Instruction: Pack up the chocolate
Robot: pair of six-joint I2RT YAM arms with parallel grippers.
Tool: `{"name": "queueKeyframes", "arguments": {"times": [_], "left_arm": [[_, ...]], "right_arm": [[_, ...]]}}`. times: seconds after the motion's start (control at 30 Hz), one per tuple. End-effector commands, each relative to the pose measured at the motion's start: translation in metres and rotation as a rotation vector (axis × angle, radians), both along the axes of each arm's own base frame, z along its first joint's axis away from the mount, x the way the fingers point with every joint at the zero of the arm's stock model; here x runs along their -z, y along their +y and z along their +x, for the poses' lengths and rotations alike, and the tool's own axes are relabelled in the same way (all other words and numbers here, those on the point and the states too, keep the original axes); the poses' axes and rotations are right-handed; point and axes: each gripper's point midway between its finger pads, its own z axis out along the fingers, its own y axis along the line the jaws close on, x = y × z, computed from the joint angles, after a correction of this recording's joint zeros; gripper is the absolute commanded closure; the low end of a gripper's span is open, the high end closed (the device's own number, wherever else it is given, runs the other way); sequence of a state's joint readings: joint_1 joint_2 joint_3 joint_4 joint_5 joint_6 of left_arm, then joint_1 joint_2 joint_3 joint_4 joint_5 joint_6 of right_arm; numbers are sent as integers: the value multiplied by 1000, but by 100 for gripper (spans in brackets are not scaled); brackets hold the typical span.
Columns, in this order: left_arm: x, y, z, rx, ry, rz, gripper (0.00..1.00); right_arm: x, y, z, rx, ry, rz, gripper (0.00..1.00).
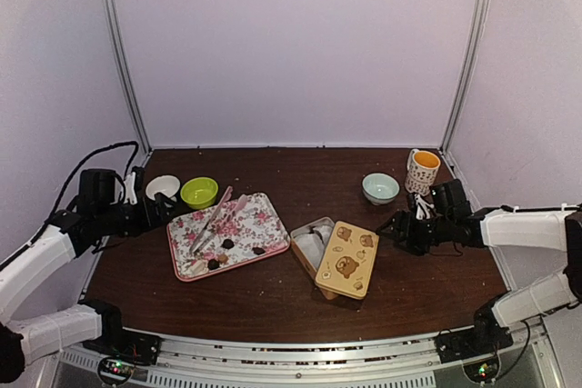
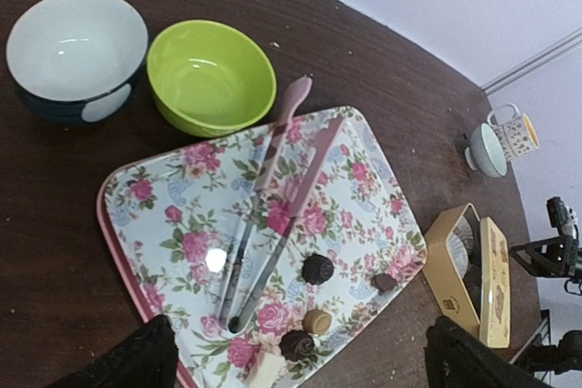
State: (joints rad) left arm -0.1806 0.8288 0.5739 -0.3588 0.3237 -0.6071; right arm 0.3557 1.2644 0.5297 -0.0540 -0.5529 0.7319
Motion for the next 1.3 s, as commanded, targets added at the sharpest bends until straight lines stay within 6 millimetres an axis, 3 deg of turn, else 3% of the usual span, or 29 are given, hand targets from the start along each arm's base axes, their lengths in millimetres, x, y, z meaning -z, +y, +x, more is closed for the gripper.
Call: {"name": "queueKeyframes", "arguments": {"times": [0.0, 0.17, 0.5, 0.97, 1.07, 1.17, 1.27], "left_arm": [[-22, -35, 9, 150, -92, -56, 2], [-20, -45, 13, 175, -81, -48, 2], [-27, -53, 21, 187, -87, -43, 2], [-30, -56, 17, 194, -95, -44, 3], [-30, -58, 17, 200, -93, -43, 3], [-30, -61, 16, 213, -92, -43, 2], [-35, -85, 9, 319, -116, -31, 3]], "right_arm": [[4, 15, 8, 10, -20, 70, 29], [10, 22, 9, 23, -12, 109, 39], [18, 31, 11, 10, 12, 143, 47], [4, 41, 11, -7, 2, 232, 70], [4, 40, 10, -7, 4, 230, 68], [12, 37, 9, -2, 18, 193, 53], [17, 31, 8, 13, 16, 162, 51]]}}
